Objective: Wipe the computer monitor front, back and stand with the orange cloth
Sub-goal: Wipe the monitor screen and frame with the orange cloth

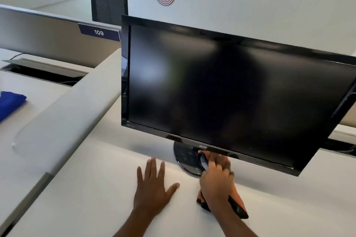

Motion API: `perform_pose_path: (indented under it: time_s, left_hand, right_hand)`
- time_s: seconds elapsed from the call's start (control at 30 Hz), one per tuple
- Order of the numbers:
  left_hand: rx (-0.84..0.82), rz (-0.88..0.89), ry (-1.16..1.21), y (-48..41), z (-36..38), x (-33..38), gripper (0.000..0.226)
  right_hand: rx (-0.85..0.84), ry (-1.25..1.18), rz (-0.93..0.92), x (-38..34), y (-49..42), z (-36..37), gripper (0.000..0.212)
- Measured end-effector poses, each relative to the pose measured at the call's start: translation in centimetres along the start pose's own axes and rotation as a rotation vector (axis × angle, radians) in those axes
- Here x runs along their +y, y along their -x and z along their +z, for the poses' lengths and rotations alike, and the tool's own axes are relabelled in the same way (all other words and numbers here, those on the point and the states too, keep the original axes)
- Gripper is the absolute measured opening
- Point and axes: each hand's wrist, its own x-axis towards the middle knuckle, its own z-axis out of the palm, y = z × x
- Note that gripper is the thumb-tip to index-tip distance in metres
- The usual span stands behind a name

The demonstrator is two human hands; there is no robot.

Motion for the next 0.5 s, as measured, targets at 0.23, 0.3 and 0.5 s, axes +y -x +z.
perform_pose_path:
  time_s: [0.23, 0.3, 0.5]
  left_hand:
    - [-0.039, 0.035, -0.046, -0.5, 0.3, 0.2, 0.082]
    - [-0.044, 0.084, -0.073, -0.5, 0.5, -0.2, 0.083]
    - [-0.035, 0.096, 0.011, 0.1, -0.1, -1.8, 0.082]
  right_hand:
    - [0.053, -0.248, -0.166, -7.6, 1.7, 1.0, 0.030]
    - [-0.041, -0.295, -0.329, -9.4, 2.2, 0.6, 0.040]
    - [-0.045, -0.216, -0.232, -5.3, 2.4, -0.7, 0.039]
